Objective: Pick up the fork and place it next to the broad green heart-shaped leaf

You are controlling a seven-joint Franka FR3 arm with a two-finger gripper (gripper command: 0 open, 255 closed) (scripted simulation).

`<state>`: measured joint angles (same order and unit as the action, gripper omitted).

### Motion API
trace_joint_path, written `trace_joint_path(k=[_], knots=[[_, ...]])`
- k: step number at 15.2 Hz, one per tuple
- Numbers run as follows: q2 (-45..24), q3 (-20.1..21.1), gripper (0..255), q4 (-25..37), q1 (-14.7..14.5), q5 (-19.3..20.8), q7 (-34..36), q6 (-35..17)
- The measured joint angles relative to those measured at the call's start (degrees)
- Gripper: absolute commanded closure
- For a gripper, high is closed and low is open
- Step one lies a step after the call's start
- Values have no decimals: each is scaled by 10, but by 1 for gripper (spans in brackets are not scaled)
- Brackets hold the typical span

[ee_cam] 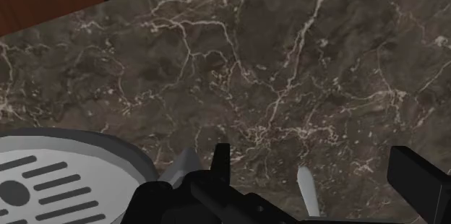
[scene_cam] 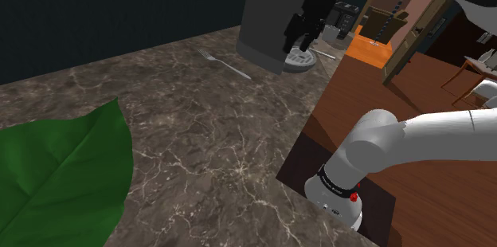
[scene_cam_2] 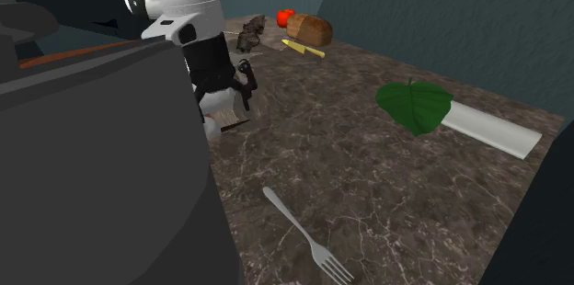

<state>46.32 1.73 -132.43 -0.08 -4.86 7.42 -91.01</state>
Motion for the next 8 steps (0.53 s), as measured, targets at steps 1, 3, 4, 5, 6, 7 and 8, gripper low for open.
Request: trace_joint_path(k=[1,3,4,5,6,7,8], knots=[[0,0,0,0,0,0,0,0],[-24,6,0,3,-1,-2,3,-20],[-41,11,0,9,-2,-2,5,-32],[-61,13,0,17,-2,-1,5,-44],[-80,16,0,23,-2,0,5,-57],[-96,21,0,26,-3,-1,8,-70],[-118,23,0,34,-3,0,9,-84]])
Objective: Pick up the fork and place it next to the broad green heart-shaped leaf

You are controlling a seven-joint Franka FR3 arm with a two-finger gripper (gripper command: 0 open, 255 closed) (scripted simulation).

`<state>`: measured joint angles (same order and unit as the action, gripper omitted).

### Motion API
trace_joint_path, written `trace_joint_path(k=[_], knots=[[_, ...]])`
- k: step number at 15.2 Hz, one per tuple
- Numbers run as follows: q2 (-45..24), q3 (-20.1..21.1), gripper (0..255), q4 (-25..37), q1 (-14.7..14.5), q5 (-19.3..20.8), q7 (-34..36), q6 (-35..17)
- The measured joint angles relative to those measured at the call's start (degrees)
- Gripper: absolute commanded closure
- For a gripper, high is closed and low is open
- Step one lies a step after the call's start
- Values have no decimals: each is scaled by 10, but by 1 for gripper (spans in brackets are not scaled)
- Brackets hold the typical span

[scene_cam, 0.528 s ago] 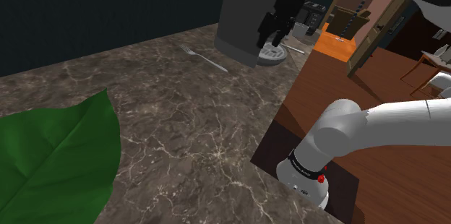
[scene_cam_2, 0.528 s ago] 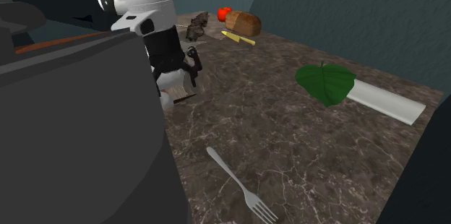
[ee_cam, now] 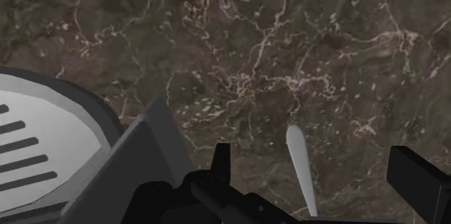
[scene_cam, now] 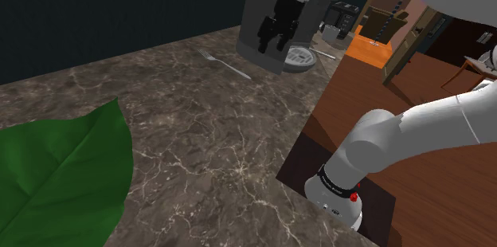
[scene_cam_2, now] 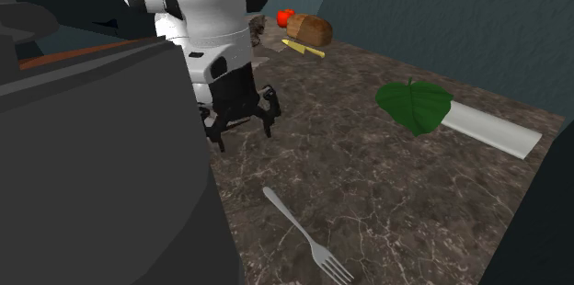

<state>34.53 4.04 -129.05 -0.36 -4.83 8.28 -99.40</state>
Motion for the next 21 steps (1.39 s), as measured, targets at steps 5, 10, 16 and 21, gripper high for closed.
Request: trace_joint_path(k=[5,10,16,21], knots=[[-110,16,0,60,0,9,9,-48],[-222,36,0,132,-3,24,28,-88],[-352,46,0,239,-6,52,43,-107],[-369,48,0,228,-8,57,47,-135]])
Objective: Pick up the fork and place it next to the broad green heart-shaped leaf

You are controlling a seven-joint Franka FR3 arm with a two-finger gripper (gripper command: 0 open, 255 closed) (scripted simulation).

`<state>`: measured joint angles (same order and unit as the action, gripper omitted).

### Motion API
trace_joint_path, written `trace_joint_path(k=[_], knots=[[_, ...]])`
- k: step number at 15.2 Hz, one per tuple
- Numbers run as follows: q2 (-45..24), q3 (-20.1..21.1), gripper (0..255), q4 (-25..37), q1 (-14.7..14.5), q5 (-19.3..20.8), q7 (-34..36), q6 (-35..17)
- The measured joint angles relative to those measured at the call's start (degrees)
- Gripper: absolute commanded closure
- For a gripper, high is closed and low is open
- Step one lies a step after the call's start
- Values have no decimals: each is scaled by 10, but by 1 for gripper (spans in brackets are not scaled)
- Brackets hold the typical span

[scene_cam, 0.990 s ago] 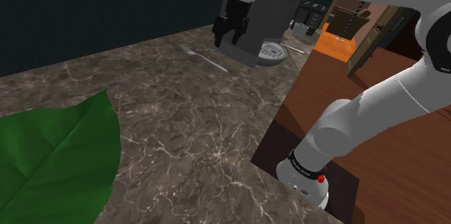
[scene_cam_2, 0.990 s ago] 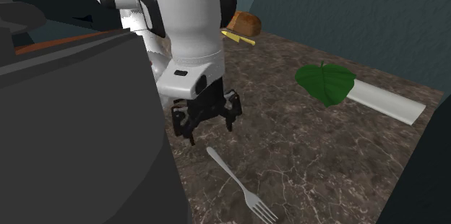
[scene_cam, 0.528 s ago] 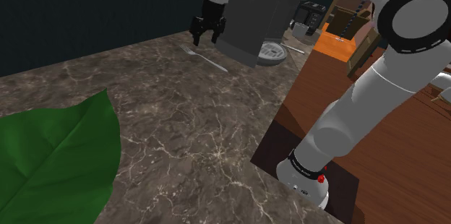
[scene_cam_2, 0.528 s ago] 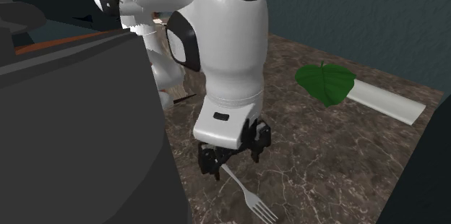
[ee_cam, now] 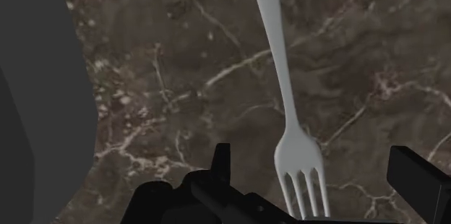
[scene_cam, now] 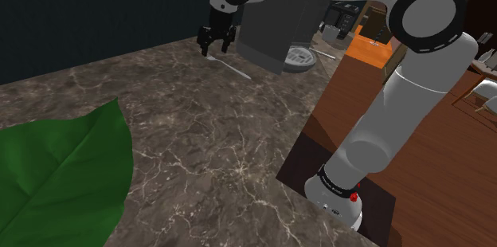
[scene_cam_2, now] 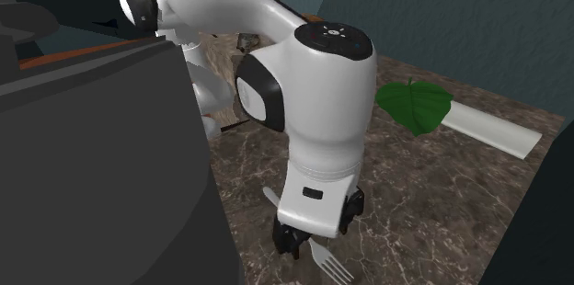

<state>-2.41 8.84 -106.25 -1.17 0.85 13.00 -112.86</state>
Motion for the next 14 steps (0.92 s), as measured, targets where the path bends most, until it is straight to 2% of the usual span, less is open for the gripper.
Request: trace_joint_path(k=[3,9,10,14], knots=[[-8,0,0,-14,0,1,0,-22],[-9,0,0,-19,0,2,0,-28],[-9,0,255,-19,0,2,0,-28],[-3,-2,255,-21,2,3,0,-30]])
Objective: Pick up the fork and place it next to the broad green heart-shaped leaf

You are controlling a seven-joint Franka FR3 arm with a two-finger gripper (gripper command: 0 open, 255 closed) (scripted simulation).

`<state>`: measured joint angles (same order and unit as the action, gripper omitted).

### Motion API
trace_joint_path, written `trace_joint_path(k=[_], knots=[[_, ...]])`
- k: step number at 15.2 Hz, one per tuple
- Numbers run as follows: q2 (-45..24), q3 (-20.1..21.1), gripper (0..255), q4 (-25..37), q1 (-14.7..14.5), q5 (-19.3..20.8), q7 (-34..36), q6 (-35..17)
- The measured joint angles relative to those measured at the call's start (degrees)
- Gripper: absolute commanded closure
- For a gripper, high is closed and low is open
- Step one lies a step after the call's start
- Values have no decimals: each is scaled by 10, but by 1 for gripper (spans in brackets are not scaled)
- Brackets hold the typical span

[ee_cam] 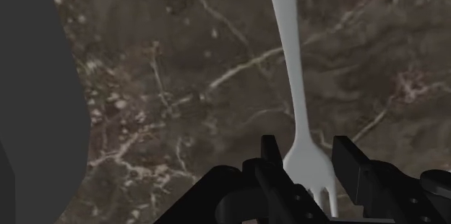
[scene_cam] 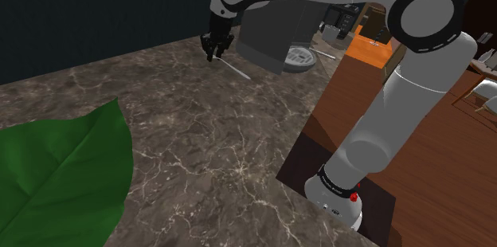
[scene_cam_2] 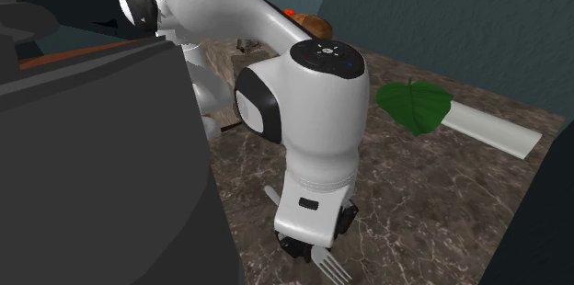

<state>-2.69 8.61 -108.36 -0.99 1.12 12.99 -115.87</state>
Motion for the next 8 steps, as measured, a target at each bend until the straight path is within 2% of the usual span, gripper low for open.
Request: trace_joint_path(k=[8], knots=[[-3,1,255,9,-1,-1,-1,11]])
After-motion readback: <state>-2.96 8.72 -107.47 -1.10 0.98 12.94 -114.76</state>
